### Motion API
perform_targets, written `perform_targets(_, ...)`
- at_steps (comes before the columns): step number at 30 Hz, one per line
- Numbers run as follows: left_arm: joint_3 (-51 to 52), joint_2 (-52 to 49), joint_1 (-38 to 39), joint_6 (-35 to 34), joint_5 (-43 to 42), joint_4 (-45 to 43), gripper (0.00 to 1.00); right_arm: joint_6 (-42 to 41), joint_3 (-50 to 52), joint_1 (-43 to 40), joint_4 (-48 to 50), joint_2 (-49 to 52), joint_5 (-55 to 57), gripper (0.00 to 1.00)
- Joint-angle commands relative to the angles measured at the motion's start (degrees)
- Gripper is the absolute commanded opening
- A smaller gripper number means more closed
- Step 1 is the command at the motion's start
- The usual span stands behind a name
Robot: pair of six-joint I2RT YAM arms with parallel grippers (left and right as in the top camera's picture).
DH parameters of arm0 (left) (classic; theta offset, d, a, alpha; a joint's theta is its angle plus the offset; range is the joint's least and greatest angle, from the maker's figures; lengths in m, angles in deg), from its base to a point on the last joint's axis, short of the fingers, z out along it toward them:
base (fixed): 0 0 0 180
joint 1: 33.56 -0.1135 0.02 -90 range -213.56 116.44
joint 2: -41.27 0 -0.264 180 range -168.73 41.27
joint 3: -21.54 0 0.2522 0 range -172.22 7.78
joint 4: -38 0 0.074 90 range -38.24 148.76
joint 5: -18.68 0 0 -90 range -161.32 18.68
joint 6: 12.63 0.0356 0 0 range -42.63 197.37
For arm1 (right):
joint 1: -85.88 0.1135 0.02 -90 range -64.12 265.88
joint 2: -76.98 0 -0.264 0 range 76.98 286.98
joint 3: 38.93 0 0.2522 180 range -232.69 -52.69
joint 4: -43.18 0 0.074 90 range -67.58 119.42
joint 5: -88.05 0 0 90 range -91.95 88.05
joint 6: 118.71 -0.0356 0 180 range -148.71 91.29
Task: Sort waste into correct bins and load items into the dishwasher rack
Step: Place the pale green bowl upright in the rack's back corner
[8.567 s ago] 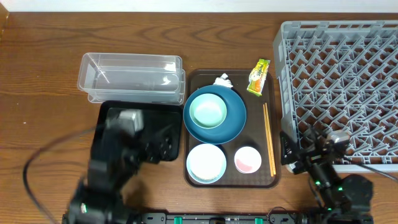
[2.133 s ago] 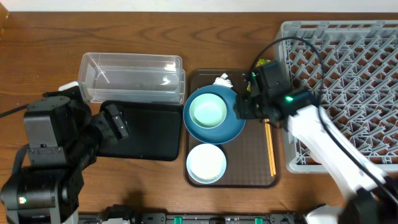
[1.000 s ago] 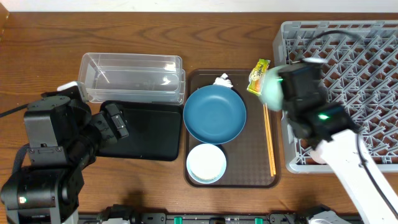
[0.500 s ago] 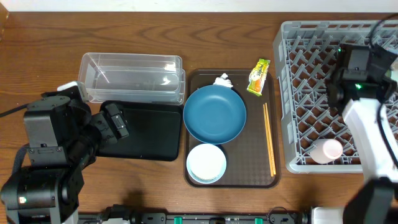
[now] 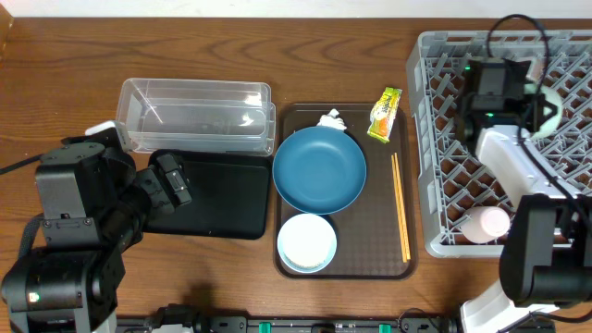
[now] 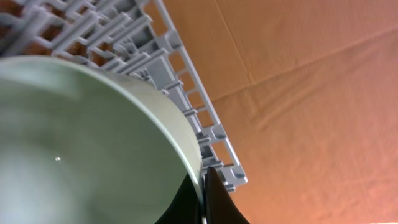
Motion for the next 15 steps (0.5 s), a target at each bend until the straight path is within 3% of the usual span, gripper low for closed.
perform_targets(1, -0.44, 0.15, -0.24, -0.04, 0.68, 0.15, 0.94, 2.27, -0.44, 3.02, -0.44, 2.25, 0.63, 0.01)
perform_targets(5, -0.42, 0.15, -0.24, -0.04, 0.68, 0.15, 0.94, 2.25, -0.44, 5.05, -1.51, 3.52, 0.63, 0.07)
perform_targets(6, -0.44, 0.15, -0.24, -0.04, 0.68, 0.15, 0.94, 2.27, -0.44, 5.55, -1.55, 3.52, 0.66, 0.15)
perform_targets(7, -0.42, 0.15, -0.24, -0.04, 0.68, 0.15, 0.94, 2.25, -0.44, 6.10, -1.42, 3.50, 0.63, 0.35)
perform_targets(10, -0.44, 0.15, -0.24, -0.04, 0.68, 0.15, 0.94, 2.27, -0.44, 7.45, -0.63, 3.06, 0.35, 0.69)
perform_targets(12, -0.44, 0.15, -0.24, -0.04, 0.68, 0.15, 0.94, 2.32, -0.44, 8.41, -1.20, 2.14, -2.51, 0.81)
perform_targets(15, -0.42, 0.15, -0.24, -0.04, 0.68, 0.15, 0.94, 3.39, -0.44, 9.81, -4.72, -1.01, -12.31, 0.84)
